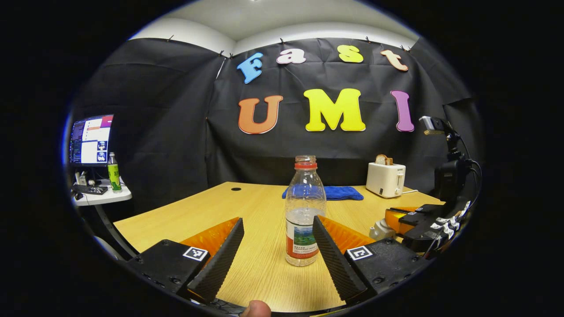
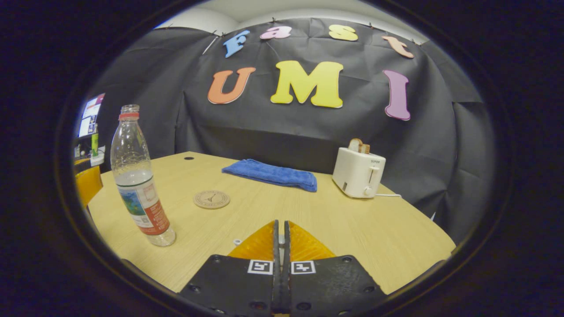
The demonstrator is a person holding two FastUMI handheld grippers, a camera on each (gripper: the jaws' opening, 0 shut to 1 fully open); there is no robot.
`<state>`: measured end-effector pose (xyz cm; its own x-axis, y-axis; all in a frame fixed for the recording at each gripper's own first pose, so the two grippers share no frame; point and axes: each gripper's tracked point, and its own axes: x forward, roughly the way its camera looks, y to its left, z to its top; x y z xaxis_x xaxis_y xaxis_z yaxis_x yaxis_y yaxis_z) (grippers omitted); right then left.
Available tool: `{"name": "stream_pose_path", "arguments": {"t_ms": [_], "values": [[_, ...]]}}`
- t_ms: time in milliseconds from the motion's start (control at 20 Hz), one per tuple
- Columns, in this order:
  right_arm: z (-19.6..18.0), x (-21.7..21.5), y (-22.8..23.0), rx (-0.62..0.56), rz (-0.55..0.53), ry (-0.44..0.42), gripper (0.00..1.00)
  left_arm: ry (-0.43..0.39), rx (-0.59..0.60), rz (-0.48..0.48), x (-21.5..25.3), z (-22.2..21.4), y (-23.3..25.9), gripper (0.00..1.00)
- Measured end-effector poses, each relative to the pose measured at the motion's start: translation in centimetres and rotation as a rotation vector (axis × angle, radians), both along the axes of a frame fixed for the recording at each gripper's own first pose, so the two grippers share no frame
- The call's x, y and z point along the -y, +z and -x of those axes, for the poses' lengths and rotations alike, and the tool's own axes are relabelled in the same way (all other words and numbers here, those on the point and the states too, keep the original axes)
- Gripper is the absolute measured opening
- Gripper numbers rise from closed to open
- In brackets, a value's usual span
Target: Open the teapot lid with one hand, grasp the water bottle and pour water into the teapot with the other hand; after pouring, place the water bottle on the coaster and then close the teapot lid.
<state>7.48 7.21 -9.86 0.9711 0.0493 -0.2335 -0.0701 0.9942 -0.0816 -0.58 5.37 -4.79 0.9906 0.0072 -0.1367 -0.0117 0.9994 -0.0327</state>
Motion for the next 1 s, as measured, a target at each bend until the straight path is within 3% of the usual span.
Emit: {"name": "stream_pose_path", "arguments": {"t_ms": [350,650,1000], "values": [[0.7,-0.1,2.6,0.047,-0.023,0.051,0.00,-0.119,-0.088,0.080,3.2,-0.8,-3.0,0.99],[2.1,0.7,4.0,0.070,-0.008,0.077,0.00,-0.115,-0.146,0.015,3.5,-2.9,-5.8,0.99],[2.6,2.3,3.3,0.029,-0.035,0.080,0.00,-0.123,-0.172,0.041,3.9,-4.8,-6.1,0.99]]}}
